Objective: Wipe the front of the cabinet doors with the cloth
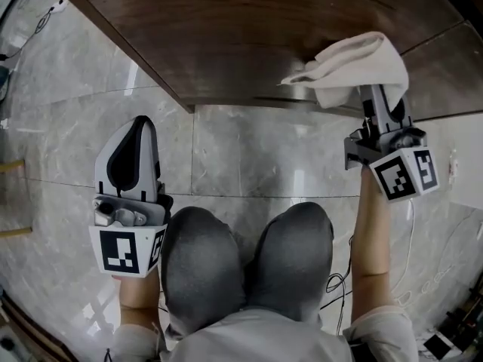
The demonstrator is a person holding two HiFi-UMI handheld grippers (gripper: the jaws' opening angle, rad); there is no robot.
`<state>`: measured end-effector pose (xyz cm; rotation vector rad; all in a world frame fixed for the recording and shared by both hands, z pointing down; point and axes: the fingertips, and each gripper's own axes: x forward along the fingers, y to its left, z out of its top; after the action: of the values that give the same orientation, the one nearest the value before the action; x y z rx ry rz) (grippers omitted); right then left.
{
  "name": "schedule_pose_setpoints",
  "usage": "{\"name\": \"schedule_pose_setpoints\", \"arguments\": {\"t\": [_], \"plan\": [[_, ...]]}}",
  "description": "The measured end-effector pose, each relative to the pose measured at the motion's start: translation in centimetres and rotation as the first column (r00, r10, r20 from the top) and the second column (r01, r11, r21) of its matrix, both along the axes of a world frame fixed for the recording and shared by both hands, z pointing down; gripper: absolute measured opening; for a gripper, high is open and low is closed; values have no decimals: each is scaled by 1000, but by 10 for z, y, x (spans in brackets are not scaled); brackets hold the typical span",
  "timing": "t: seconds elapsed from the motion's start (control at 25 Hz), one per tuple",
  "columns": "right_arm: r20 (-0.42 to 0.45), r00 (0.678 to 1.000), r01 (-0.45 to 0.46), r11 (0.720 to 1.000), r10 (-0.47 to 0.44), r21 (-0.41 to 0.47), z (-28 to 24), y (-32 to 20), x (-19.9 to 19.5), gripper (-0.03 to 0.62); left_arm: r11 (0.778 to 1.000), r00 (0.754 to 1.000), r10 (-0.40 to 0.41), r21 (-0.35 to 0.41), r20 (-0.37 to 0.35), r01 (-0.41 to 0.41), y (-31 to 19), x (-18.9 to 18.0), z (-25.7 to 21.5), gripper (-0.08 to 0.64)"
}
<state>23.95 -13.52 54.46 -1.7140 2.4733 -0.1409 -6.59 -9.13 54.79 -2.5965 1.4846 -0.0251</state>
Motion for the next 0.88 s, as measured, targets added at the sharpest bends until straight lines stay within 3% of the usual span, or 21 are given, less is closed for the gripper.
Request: {"name": "schedule_pose_setpoints", "arguments": {"t": [0.48, 0.72, 0.88], "plan": [[-59, 994, -92, 996, 91, -13, 14, 11, 42, 69, 1000, 1000, -22, -4, -18, 22, 9, 1, 12, 18], [-39, 991, -125, 992, 126, 13, 7, 28, 33, 69, 999, 999, -45, 7, -21, 45, 13, -10, 9, 18], [-25, 994, -102, 994, 103, 25, -2, 45, 18, 69, 999, 998, -54, 9, -21, 54, 17, -16, 4, 18]]}}
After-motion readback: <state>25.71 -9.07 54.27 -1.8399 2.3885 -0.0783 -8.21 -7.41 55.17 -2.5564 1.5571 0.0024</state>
